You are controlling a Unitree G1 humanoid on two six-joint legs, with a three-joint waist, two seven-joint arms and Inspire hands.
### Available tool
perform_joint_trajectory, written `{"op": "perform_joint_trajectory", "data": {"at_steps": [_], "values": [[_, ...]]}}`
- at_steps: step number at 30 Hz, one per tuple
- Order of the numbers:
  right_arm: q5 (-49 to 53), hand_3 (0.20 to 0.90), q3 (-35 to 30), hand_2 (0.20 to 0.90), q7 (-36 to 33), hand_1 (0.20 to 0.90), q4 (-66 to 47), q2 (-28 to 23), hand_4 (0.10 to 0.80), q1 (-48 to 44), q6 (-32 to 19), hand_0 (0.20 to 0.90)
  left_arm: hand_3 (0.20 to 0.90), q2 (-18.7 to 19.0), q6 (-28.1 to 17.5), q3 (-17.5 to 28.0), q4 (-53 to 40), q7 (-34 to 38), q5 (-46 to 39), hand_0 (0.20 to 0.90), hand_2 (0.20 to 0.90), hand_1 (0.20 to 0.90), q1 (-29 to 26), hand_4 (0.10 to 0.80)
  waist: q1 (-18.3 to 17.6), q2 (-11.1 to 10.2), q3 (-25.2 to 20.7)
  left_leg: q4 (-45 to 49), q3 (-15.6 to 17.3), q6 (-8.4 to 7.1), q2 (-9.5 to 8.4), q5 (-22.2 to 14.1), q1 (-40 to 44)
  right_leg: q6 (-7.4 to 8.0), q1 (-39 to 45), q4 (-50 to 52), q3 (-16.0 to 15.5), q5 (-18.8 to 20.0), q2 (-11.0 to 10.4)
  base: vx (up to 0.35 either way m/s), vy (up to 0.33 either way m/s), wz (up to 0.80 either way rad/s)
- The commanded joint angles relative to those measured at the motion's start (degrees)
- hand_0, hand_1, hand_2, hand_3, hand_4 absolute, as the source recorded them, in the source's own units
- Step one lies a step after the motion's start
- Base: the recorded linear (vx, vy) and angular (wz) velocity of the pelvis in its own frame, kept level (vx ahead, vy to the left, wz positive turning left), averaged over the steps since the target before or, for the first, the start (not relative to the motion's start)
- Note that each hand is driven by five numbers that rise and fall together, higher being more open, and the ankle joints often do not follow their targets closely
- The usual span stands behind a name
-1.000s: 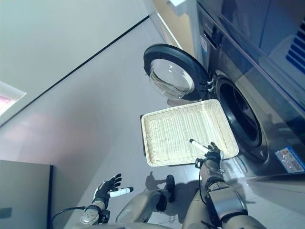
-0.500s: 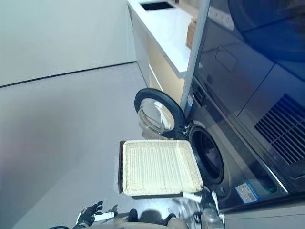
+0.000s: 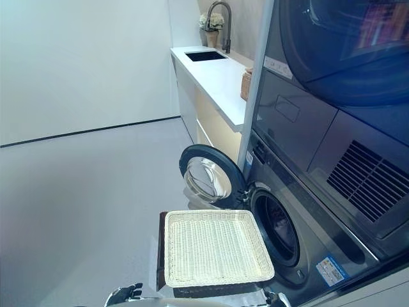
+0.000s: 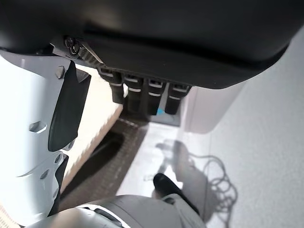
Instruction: Pick up the clothes and place them into the washing machine
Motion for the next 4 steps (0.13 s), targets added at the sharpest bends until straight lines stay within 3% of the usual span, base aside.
{"op": "perform_joint_trajectory", "data": {"at_steps": [1,4], "values": [[-1.3,0.9,0.6,0.9,-0.5,0.9,1.8,-1.9,0.8,-0.6,0.6,0.9,0.9,1.3,-1.2,3.1,1.1,0.3,1.0,0.9,0.9,0.9,-3.4,0.8,0.8,-1.9,-1.4,0.7,1.0,-2.96,-2.08,0.0,0.0,2.16,0.9,-1.7,-0.3,2.9,-1.7,0.043,0.021,0.11],[-0.6,0.9,1.1,0.9,-0.3,0.9,0.1,-1.8,0.8,-0.7,0.3,0.9,0.9,1.3,-1.3,3.5,1.1,0.7,0.7,0.9,0.9,0.9,-3.2,0.8,1.0,-2.0,-1.4,0.9,1.0,-2.84,-2.05,-0.2,0.2,2.19,1.1,-1.3,-0.3,2.6,-1.7,0.008,0.005,0.02]]}}
